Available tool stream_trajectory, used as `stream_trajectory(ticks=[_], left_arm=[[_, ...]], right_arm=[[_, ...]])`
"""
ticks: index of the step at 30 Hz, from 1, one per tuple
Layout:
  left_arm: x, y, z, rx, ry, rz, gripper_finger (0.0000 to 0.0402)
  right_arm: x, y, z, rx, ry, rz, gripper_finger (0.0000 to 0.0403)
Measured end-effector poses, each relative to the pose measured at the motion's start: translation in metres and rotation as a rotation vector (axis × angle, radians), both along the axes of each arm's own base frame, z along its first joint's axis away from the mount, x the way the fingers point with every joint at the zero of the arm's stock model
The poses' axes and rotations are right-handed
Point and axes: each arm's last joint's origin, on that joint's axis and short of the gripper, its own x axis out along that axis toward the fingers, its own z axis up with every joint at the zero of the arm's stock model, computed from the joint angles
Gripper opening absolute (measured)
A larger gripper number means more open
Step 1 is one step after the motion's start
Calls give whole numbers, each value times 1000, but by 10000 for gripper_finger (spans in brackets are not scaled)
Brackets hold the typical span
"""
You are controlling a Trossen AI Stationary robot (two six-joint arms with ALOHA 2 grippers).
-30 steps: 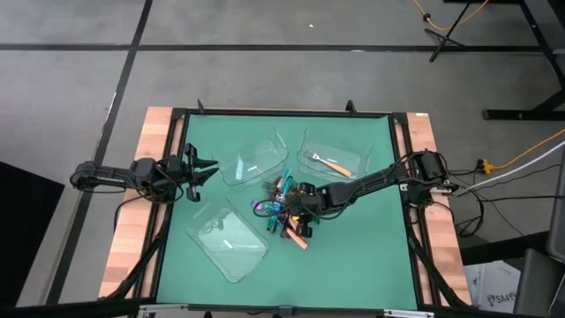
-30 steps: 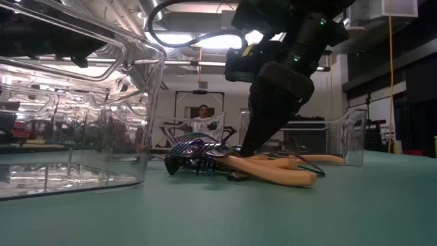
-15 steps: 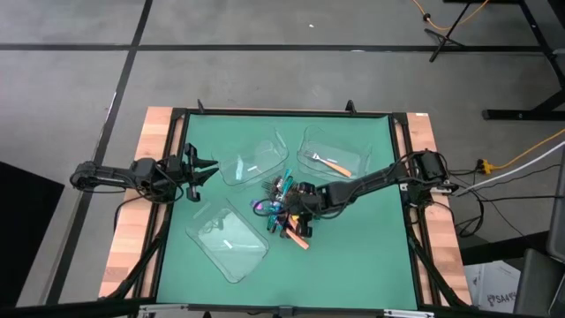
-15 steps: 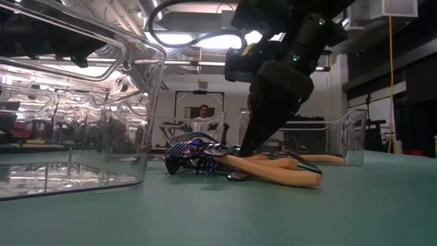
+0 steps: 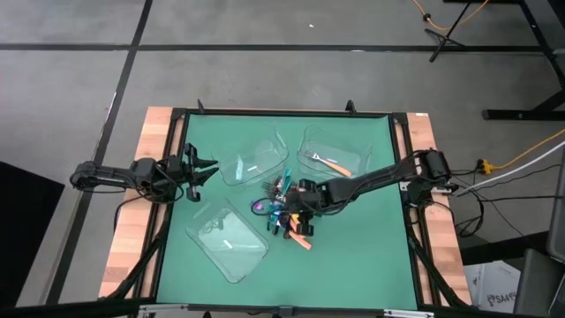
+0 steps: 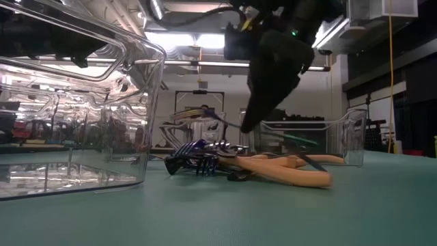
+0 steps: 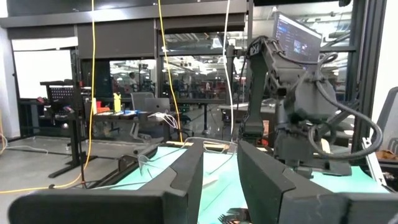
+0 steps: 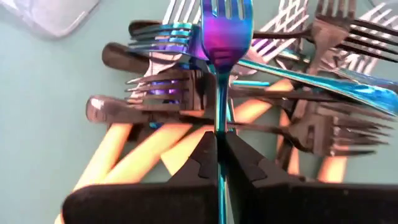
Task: Sort silverware by color (type)
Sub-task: Put the blue fork into the top left transparent bin
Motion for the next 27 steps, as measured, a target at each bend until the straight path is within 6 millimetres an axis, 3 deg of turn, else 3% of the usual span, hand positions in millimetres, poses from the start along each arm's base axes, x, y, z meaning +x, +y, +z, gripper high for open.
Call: stream_trajectory(ticks=[14, 27], left_arm=[[0, 0, 0, 0, 4, 1, 93], [0, 0, 0, 1, 4, -4, 93]], right_arm=[[13, -2, 42, -103, -148, -67, 1], [25, -3, 66, -213, -295, -126, 1]])
